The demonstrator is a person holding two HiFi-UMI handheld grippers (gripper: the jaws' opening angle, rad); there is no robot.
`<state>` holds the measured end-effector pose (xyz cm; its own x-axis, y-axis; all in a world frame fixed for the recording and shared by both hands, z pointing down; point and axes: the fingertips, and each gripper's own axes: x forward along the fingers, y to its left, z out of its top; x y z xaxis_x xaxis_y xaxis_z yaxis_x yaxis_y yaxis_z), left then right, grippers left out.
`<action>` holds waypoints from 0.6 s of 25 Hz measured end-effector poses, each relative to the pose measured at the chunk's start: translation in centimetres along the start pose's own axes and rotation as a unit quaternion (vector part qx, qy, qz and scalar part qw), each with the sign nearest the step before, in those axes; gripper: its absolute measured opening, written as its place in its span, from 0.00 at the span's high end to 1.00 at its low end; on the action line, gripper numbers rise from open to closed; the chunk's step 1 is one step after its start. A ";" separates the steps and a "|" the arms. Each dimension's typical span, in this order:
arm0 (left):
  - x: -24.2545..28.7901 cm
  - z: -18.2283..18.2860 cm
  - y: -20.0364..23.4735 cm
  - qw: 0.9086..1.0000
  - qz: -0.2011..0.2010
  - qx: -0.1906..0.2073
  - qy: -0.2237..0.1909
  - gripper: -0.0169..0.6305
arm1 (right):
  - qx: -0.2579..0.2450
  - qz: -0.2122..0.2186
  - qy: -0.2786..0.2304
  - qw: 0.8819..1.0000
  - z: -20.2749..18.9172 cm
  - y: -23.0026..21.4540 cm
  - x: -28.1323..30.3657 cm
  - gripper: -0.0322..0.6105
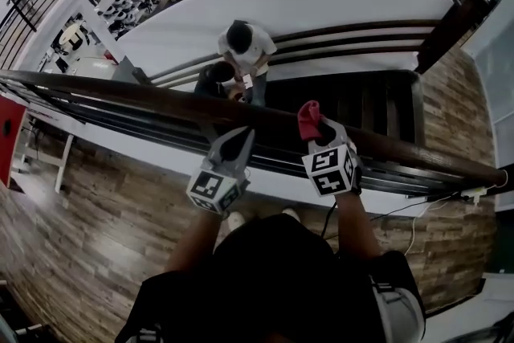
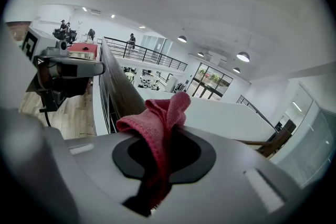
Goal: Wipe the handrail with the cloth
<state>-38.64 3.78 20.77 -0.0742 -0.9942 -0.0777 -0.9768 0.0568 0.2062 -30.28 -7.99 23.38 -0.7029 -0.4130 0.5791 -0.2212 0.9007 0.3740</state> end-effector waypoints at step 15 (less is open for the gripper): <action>-2.9 0.5 3.7 1.000 -0.021 0.003 0.002 0.98 | -0.001 0.003 -0.017 1.000 4.5 4.8 2.4 0.87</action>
<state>-42.13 6.87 21.25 -0.0317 -0.9961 -0.0819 -0.9802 0.0150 0.1973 -36.11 -4.07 23.30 -0.7273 -0.4029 0.5556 -0.2153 0.9026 0.3728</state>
